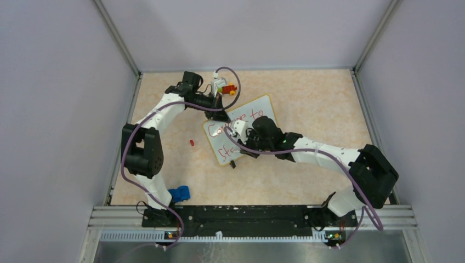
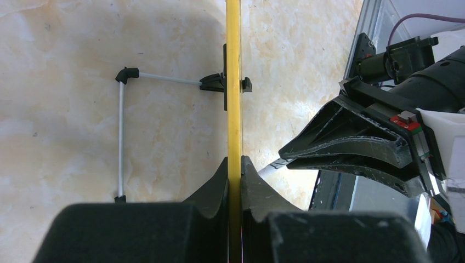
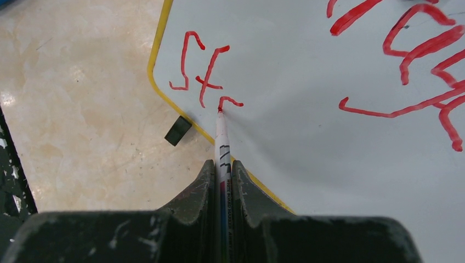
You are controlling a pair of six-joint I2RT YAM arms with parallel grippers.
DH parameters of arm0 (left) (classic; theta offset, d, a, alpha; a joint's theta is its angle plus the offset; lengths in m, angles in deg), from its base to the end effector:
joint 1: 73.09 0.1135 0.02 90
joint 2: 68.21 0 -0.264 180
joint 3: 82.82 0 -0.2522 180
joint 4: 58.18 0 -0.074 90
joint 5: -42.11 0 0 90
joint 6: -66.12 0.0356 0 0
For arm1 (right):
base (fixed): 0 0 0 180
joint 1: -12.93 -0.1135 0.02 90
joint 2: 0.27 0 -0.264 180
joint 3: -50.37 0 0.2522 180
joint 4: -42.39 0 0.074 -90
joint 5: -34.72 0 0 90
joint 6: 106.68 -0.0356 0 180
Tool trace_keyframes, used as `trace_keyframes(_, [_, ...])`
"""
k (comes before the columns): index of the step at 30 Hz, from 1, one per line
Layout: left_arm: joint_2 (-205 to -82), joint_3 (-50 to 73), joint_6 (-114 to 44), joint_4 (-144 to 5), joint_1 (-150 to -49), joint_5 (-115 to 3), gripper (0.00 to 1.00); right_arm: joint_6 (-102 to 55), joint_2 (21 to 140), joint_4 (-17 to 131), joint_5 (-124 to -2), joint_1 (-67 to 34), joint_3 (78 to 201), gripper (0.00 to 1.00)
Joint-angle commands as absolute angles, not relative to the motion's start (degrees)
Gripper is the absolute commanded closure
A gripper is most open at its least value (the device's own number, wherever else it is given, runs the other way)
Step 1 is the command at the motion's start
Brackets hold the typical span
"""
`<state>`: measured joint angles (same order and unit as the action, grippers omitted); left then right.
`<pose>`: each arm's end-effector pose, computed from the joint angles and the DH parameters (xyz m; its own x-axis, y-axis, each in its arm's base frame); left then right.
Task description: Write a sentence on the whiteboard
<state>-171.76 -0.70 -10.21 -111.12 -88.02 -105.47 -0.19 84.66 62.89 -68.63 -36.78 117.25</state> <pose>0.3607 -0.1273 0.2658 -0.6684 0.3094 -0.6764 0.7419 0.3413 -0.5771 0.2016 0.2505 0.2306 -0.1426 -0.5953 -0.7907 -0.9380 0.3363 -0.0840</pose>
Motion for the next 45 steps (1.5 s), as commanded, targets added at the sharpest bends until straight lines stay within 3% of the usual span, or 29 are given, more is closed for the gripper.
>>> trace_keyframes(1, [-172.89,0.37,-7.48,-116.71,-89.52,-103.15,1.00,0.94,83.61,62.39,-66.98,-36.99,116.66,1.00])
trace_keyframes(45, [-173.15,-0.50,-7.71,-117.05,-89.52,-102.93,1.00,-1.03,81.53,60.29,-66.17,-33.91,118.46,1.00])
